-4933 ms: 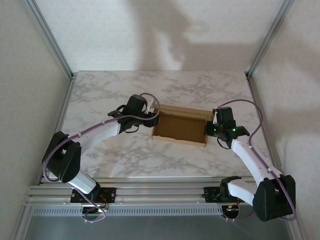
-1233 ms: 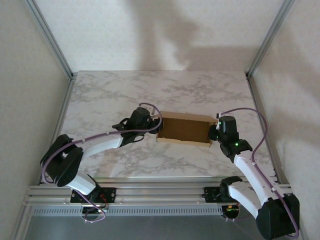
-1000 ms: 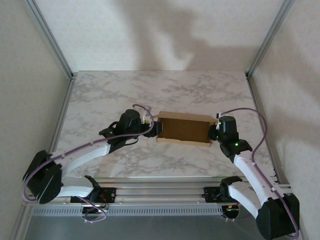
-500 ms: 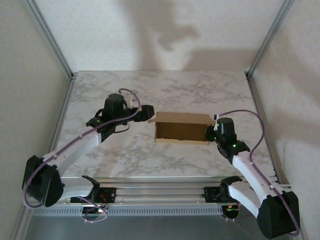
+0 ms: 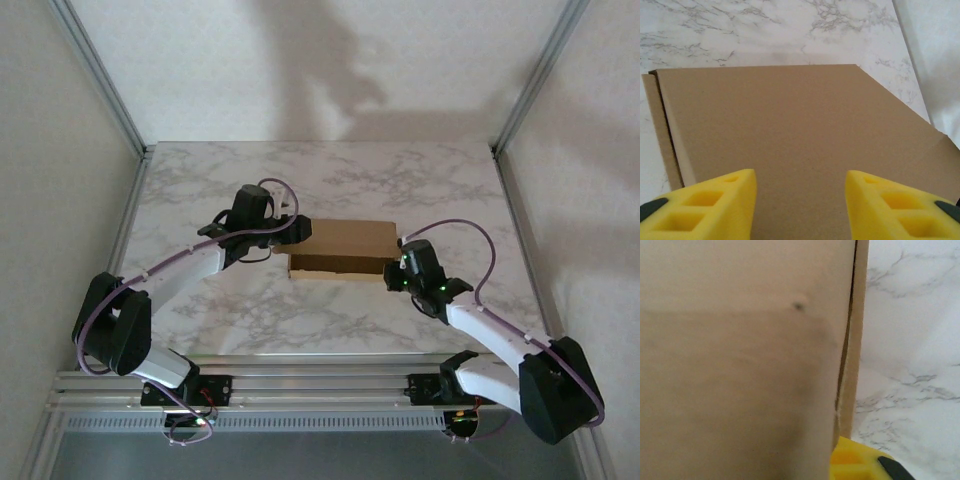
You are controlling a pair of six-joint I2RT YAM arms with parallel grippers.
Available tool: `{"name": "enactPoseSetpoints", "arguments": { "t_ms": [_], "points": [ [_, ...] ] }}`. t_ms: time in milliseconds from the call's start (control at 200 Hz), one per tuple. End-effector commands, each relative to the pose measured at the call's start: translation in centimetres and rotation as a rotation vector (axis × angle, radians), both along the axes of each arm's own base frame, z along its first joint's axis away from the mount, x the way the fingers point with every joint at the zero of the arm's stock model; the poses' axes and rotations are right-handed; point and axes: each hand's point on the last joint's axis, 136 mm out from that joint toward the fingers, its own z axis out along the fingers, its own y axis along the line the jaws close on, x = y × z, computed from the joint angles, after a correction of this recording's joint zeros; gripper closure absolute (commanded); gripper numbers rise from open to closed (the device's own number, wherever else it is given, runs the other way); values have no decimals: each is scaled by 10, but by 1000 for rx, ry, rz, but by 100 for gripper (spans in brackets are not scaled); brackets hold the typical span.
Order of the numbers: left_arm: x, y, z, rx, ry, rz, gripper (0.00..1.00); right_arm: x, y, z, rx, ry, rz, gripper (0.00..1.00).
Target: Fold the paper box
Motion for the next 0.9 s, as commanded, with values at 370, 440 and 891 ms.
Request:
{"name": "enactPoseSetpoints", "arguments": {
  "t_ms": [370, 440, 891],
  "points": [
    [-8, 2, -36, 83, 61, -7, 64, -34, -14, 54, 123, -53, -42, 32],
    [-8, 1, -39, 89, 66, -10, 64, -41, -11, 70, 165, -77, -19, 29],
    [-15, 0, -65, 150, 81, 2, 64, -14, 55, 128, 344, -29, 186, 27]
  ]
}}
